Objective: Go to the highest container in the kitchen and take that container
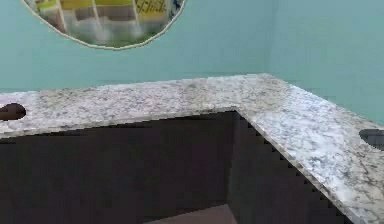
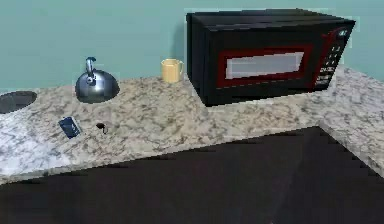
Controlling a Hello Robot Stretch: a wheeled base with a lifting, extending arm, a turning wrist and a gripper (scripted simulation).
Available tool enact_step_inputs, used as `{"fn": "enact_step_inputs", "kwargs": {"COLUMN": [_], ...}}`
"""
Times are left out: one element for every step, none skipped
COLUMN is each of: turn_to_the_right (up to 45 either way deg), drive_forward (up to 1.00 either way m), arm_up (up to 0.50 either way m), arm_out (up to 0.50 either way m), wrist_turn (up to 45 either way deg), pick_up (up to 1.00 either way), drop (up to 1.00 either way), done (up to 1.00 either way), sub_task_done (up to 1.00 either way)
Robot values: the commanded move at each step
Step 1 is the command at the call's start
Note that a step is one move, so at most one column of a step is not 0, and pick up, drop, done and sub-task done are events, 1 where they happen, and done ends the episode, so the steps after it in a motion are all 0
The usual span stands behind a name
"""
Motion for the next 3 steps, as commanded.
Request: {"fn": "enact_step_inputs", "kwargs": {"turn_to_the_right": [45.0, 45.0, 24.0], "drive_forward": [0.00, 0.00, 0.00], "arm_up": [0.00, 0.00, 0.00], "arm_out": [0.00, 0.00, 0.00], "wrist_turn": [0.0, 0.0, 0.0], "pick_up": [0.00, 0.00, 0.00], "drop": [0.00, 0.00, 0.00], "done": [0.00, 0.00, 0.00], "sub_task_done": [0.00, 0.00, 0.00]}}
